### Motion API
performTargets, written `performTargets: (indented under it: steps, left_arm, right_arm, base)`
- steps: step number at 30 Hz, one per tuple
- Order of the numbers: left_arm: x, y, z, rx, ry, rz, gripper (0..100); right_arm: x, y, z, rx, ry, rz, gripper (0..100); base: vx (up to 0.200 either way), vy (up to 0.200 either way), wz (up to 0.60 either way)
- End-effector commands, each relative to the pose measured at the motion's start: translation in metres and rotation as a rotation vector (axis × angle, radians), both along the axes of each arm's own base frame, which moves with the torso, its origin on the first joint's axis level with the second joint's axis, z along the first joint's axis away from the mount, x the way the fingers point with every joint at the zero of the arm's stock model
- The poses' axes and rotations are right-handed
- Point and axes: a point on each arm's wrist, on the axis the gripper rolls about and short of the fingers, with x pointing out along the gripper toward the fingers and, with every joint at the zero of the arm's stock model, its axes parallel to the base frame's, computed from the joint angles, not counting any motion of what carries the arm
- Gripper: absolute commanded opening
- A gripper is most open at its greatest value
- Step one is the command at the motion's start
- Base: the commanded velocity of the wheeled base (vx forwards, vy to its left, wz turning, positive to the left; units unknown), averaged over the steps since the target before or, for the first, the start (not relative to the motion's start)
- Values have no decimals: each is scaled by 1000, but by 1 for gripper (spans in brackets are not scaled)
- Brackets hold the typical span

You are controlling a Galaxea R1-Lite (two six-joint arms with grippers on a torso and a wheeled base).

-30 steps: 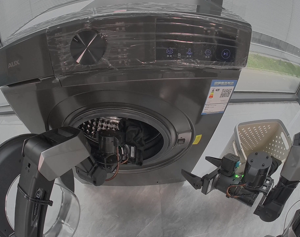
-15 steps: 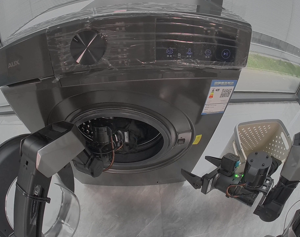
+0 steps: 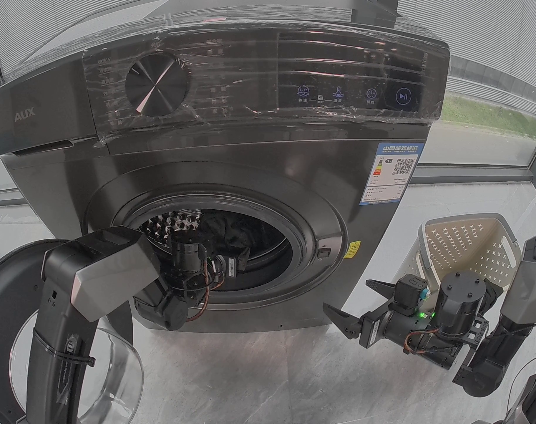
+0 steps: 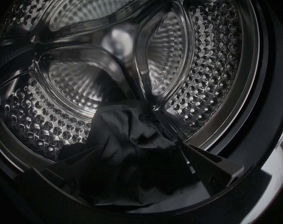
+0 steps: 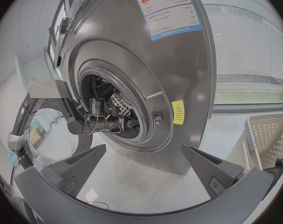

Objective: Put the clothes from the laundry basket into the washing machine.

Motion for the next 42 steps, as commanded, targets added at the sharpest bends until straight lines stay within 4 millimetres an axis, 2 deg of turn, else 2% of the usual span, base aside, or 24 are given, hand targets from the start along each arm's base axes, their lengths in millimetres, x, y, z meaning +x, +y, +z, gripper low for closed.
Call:
performTargets:
  steps: [1,6,11,12,15,20,27,28,33,36,37,39,40,41,42]
  left_arm:
    - [4,-1,-17,21,29,1,0]
    - [7,-3,-19,20,26,-2,0]
    - [16,-6,-9,-6,-27,14,0]
    - [28,-7,5,-39,-92,39,0]
    - [44,-3,19,-84,-189,89,0]
    - [66,2,35,-130,-300,139,0]
    - [69,0,37,-142,-316,139,0]
    - [69,-1,38,-143,-319,138,100]
    - [62,-4,38,-152,-295,130,100]
    - [44,-4,47,-141,-257,117,100]
    - [44,-4,47,-141,-257,117,100]
    - [25,-6,57,-144,-254,99,100]
    - [25,-6,57,-144,-254,99,100]
    - [14,-6,61,-142,-243,92,100]
    - [-7,-4,66,-134,-218,77,100]
  right_arm:
    - [0,0,-1,-2,2,1,100]
    - [0,1,-1,-1,1,1,100]
    - [1,1,0,0,0,1,100]
    - [1,1,0,1,-1,1,100]
    - [1,1,0,2,-2,1,100]
    - [1,1,0,2,-2,1,100]
    - [1,0,1,3,-3,1,100]
    - [1,1,1,3,-3,2,100]
    - [0,1,0,2,-2,2,100]
    - [0,0,0,1,-1,1,100]
    - [0,0,0,1,-1,1,100]
    - [0,0,1,1,-1,1,100]
    - [0,0,1,1,-1,1,100]
    - [-1,-1,1,1,-1,1,100]
    - [0,-1,1,2,-2,-2,100]
  base:
    - [0,0,0]
    - [0,0,0]
    - [0,0,0]
    - [0,0,0]
    - [0,0,0]
    - [0,0,0]
    - [0,0,0]
    - [0,0,0]
    - [0,0,0]
    - [0,0,0]
    - [0,0,0]
    - [0,0,0]
    - [0,0,0]
    - [0,0,0]
    - [0,0,0]
